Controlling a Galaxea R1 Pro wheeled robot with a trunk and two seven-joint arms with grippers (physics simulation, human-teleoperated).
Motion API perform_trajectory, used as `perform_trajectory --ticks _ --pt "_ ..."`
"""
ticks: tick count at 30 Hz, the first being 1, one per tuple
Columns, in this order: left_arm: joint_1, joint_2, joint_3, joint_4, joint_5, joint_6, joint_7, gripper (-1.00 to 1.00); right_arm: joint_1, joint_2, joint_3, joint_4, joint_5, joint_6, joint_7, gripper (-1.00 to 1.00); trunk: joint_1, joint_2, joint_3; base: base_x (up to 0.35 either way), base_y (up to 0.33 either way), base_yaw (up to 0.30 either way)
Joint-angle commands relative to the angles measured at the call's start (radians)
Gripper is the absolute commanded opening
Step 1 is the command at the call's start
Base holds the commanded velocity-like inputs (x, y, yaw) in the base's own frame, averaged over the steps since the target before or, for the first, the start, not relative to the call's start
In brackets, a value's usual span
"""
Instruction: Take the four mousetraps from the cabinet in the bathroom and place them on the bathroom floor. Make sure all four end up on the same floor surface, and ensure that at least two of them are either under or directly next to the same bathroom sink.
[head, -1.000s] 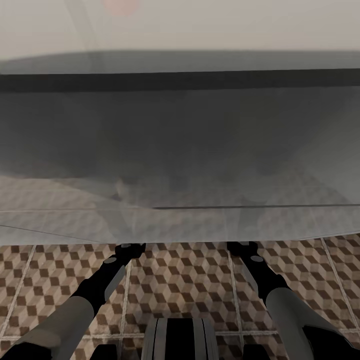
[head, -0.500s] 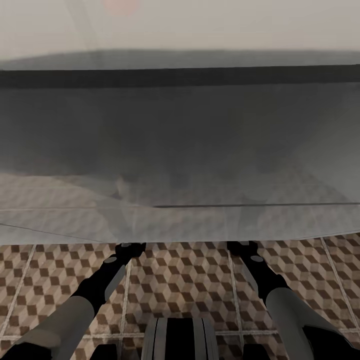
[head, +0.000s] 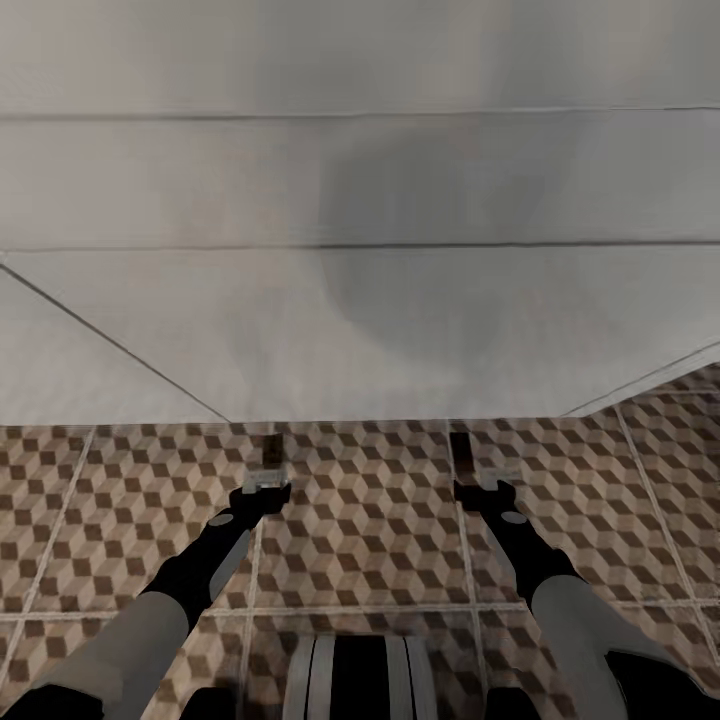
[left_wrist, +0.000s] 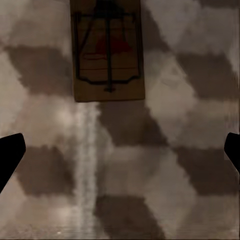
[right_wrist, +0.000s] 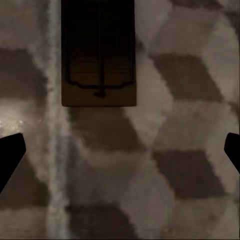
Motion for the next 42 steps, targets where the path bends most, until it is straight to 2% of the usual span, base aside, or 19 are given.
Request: perform_trajectory --ticks 1,25,42 --pt "0.000 0.002 -0.008 -0.002 0.010 0.004 0.008 1.00 -0.001 0.001 -0.004 0.001 0.009 -0.003 -0.001 1.00 -0.001 0.000 0.000 -0.335 0.000 0.000" --pt "0.000 0.002 -0.008 -0.002 0.010 0.007 0.008 1.00 -0.001 0.001 -0.004 0.001 0.008 -0.002 -0.001 1.00 -0.001 0.000 0.000 -0.329 -0.004 0.000" --pt "0.000 0.004 -0.008 -0.004 0.011 0.007 -0.001 1.00 -0.001 0.001 -0.004 0.001 0.008 -0.002 -0.001 1.00 -0.001 0.000 0.000 -0.084 -0.038 0.000"
